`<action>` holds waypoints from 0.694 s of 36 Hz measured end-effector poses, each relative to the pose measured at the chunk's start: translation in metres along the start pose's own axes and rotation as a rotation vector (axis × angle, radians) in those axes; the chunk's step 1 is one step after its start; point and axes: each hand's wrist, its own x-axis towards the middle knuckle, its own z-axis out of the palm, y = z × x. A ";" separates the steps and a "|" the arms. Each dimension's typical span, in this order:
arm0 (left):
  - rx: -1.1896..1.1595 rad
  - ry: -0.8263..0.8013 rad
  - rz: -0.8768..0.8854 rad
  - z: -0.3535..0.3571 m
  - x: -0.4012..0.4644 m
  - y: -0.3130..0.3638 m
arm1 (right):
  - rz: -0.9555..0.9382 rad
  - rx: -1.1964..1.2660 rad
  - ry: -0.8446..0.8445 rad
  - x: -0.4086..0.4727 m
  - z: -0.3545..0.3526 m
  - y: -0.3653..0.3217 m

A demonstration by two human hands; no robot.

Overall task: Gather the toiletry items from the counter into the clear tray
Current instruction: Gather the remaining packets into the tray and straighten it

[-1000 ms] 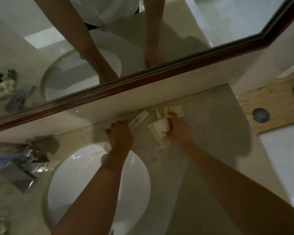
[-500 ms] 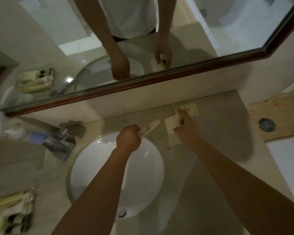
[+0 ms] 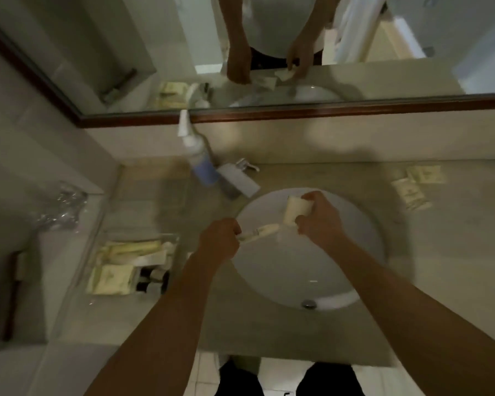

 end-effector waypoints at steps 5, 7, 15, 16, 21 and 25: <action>-0.020 0.170 -0.058 -0.032 -0.041 -0.111 | -0.039 -0.017 -0.051 -0.041 0.093 -0.054; -0.030 0.203 -0.095 -0.045 -0.051 -0.147 | -0.027 -0.015 -0.064 -0.050 0.122 -0.070; -0.064 0.323 -0.096 -0.062 -0.056 -0.244 | -0.036 -0.045 -0.061 -0.058 0.197 -0.110; -0.071 0.322 -0.091 -0.061 -0.054 -0.251 | -0.032 -0.038 -0.067 -0.056 0.205 -0.112; -0.143 0.326 -0.039 -0.052 -0.040 -0.271 | 0.022 0.074 -0.099 -0.051 0.239 -0.116; -0.183 0.293 -0.013 -0.042 -0.021 -0.283 | 0.051 0.118 -0.125 -0.045 0.256 -0.113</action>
